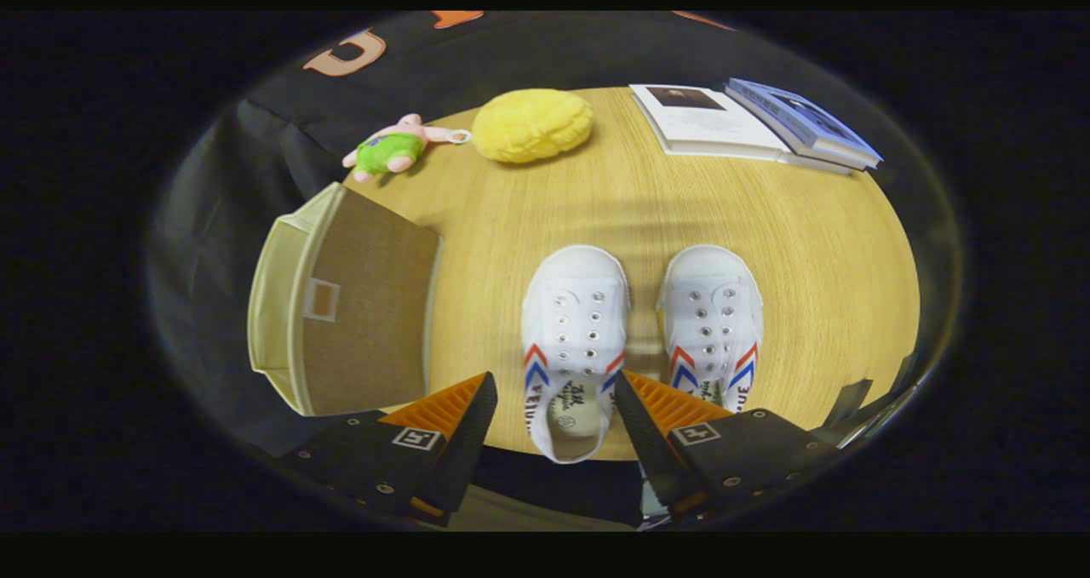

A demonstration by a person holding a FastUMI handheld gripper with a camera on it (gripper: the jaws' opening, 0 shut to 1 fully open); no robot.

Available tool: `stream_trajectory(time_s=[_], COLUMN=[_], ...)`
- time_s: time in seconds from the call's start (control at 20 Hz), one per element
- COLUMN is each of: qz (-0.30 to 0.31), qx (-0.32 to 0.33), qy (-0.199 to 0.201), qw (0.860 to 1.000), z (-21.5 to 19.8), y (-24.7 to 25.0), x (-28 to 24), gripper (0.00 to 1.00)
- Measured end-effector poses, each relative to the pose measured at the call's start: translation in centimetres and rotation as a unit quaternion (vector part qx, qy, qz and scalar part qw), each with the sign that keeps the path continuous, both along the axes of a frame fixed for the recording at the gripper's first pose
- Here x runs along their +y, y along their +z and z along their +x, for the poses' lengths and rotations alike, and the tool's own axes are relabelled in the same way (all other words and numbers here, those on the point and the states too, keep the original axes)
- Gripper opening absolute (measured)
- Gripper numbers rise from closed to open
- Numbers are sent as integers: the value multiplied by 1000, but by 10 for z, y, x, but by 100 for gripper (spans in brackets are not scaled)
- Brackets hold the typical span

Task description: Open the storage box then place both shoes into the box .Put the left shoe in first, then the right shoe, with the right side of both shoes facing outward in a uniform manner.

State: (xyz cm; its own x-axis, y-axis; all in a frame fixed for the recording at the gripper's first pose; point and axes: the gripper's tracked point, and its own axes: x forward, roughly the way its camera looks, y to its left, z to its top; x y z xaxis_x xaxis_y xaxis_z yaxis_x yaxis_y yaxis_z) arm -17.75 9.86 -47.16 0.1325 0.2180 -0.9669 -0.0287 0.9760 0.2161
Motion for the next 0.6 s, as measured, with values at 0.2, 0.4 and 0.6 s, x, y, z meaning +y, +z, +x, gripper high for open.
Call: stream_trajectory(time_s=[0.2,0.4,0.6], qz=[-19,17,41], qx=[24,21,9], qy=[4,-6,-24], qw=[1000,1000,999], z=[-18,-15,-16], y=[-38,-54,-49], x=[-10,3,-2], gripper=[62,39,27])
